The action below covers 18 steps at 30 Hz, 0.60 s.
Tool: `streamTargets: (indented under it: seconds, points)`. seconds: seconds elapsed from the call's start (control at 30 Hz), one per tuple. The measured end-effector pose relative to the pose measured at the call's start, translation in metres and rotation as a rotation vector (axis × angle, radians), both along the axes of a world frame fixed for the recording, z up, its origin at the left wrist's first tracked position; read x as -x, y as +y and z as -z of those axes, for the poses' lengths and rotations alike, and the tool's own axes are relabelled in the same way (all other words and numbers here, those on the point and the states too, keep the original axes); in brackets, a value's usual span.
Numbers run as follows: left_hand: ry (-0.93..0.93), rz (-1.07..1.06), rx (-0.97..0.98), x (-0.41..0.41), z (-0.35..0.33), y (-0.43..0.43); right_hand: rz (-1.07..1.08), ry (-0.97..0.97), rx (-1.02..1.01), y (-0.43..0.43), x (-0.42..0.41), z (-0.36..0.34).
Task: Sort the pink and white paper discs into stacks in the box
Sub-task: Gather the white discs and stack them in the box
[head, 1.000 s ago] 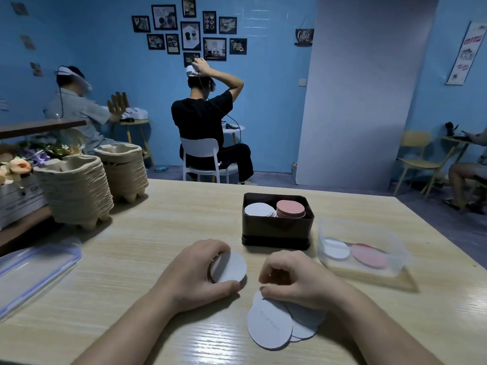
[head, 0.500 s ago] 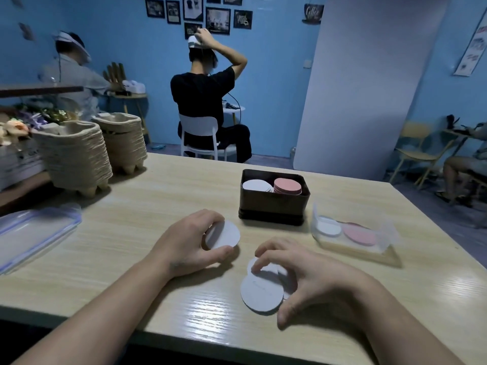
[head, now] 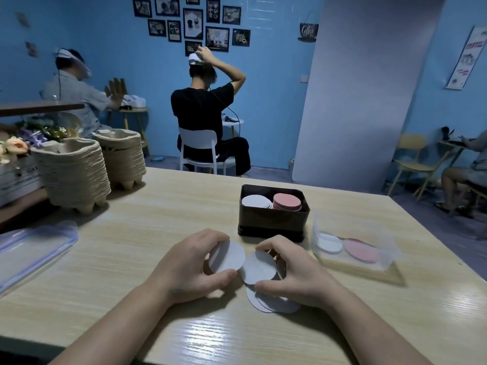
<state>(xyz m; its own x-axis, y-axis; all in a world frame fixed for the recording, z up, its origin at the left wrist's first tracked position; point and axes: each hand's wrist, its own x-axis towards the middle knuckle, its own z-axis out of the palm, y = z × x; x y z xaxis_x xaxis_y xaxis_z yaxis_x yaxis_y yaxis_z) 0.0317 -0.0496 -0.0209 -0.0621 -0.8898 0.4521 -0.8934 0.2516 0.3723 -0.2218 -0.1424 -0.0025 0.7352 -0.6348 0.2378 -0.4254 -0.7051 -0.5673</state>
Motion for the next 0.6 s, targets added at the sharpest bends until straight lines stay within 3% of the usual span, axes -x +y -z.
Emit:
streamTargets:
  seconds: [0.6]
  points:
    - [-0.054, 0.168, 0.029, 0.021, 0.01, -0.013, -0.064, -0.166, -0.015, -0.002, -0.006, 0.01]
